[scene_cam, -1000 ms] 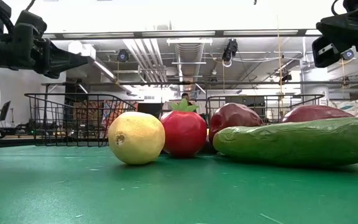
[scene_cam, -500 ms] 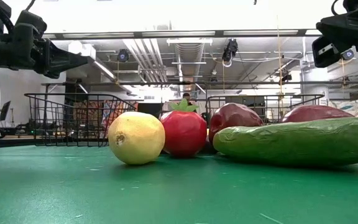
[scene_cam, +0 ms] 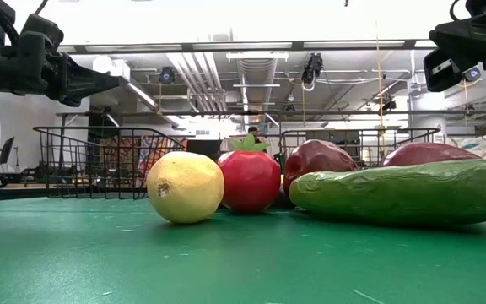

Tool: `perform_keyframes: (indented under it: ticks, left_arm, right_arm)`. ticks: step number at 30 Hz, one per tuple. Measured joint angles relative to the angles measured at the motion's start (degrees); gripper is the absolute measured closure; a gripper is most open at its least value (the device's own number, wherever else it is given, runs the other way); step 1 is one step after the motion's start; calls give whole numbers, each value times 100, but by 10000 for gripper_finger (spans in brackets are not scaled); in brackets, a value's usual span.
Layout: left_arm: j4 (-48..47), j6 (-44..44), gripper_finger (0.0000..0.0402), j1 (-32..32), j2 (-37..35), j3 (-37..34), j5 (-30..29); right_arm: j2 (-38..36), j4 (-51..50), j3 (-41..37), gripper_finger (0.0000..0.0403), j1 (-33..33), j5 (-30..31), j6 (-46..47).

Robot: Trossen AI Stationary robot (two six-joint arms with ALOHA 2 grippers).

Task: Sort produce into baskets

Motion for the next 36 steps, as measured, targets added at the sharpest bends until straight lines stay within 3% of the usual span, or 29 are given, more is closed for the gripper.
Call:
perform_keyframes:
  ticks: [19,22,25,30,36]
  left_arm:
    - [19,-5,401,0,0,1,0]
    - [670,-761,401,0,9,-4,6]
    - [1583,-1325,401,-2,19,0,60]
    - [2341,-1311,401,-11,427,0,991]
    - [3354,-1412,401,-11,1371,2,1011]
  right_arm:
    - [0,7,2,374,0,11,-544]
    - [2,238,-6,374,-2,15,-369]
    - [85,1197,-5,374,0,111,-400]
    - [508,2510,2,374,0,192,-781]
    - [1322,2928,4,374,0,1176,-720]
